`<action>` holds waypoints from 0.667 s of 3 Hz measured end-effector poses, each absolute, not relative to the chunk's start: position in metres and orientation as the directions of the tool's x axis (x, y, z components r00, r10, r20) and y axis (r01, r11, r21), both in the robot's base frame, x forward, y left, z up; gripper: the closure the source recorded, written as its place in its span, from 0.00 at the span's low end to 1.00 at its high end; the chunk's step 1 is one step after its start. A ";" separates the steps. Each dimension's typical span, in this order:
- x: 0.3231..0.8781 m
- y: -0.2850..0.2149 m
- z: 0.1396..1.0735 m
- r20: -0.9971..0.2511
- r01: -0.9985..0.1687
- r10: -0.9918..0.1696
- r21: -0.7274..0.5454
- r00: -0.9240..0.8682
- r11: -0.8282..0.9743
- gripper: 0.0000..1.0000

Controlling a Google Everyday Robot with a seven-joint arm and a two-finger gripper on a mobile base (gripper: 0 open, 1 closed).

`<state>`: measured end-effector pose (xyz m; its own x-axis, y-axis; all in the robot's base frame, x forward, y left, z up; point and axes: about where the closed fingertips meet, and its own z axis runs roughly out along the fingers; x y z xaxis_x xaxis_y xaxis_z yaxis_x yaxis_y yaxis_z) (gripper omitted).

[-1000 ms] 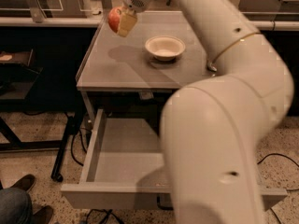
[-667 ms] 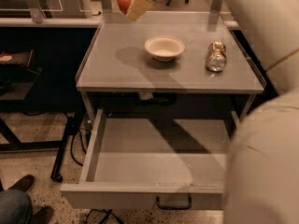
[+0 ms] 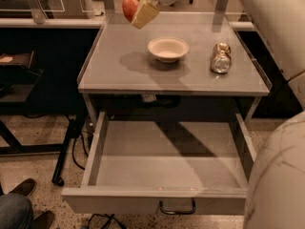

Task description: Place apple into top drawer

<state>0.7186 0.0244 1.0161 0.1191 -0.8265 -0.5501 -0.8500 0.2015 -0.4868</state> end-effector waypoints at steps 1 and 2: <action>0.693 0.004 1.003 -0.590 -0.885 -0.807 -0.392 0.032 0.251 1.00; 0.645 -0.019 0.967 -0.583 -0.922 -0.808 -0.265 -0.079 0.282 1.00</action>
Offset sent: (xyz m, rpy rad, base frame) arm -0.1128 -0.0697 -0.0732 0.0415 0.3538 -0.1314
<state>0.6450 -0.0187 0.9672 -0.0795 -0.8085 -0.5832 -0.9220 0.2820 -0.2652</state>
